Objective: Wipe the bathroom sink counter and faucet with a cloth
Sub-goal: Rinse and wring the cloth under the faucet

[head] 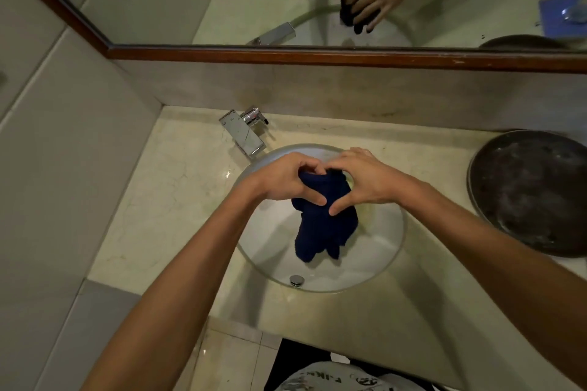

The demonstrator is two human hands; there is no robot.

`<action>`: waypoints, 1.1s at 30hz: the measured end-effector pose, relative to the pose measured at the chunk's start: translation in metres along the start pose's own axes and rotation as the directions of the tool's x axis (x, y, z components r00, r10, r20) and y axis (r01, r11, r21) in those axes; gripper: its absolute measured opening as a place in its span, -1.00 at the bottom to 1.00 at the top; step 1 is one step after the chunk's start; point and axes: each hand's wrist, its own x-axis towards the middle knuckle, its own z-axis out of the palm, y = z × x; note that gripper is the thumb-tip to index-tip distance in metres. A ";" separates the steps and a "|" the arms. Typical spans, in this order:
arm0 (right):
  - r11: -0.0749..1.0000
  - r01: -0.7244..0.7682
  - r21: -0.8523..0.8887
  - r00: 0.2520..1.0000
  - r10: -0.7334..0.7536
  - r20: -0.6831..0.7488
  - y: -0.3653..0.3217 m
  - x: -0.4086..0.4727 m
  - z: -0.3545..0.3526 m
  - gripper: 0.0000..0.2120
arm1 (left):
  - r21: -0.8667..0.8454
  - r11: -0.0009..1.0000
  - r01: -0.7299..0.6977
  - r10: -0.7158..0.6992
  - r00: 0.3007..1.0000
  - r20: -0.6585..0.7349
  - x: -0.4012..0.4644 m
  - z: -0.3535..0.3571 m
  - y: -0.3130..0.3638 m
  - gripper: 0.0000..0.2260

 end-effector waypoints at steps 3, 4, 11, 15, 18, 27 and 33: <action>0.984 -0.120 0.133 0.992 0.112 0.066 0.000 -0.004 -0.008 -0.69 | -0.263 0.959 0.105 -0.127 0.990 -0.067 -0.009 0.001 -0.013 -0.71; 0.963 -0.142 0.230 0.990 0.132 0.057 -0.002 -0.006 -0.008 -0.74 | -0.360 0.924 0.128 -0.161 0.985 -0.064 -0.012 0.004 -0.019 -0.72; 0.908 -0.165 0.385 0.986 0.154 0.061 -0.003 -0.015 -0.015 -0.86 | -0.418 0.895 0.156 -0.158 0.987 0.031 -0.008 0.041 -0.034 -0.55; 0.845 -0.296 0.445 0.955 0.263 0.135 0.012 -0.022 -0.044 -0.78 | -0.419 0.884 0.205 -0.189 0.979 0.080 -0.012 0.047 -0.039 -0.62; 0.804 -0.427 0.413 0.901 0.340 0.269 0.022 -0.024 -0.057 -0.74 | -0.577 0.807 0.127 -0.139 0.990 0.023 -0.015 0.051 -0.033 -0.64; 0.093 -0.453 0.887 0.712 0.636 0.297 0.063 -0.024 0.016 0.04 | -0.896 0.431 -0.108 -0.159 0.968 -0.194 -0.011 0.063 -0.016 -0.62; -0.487 -0.190 0.853 0.911 0.237 0.338 0.021 -0.026 0.068 0.00 | -0.948 0.306 -0.087 -0.217 0.963 -0.158 -0.013 0.074 -0.018 -0.63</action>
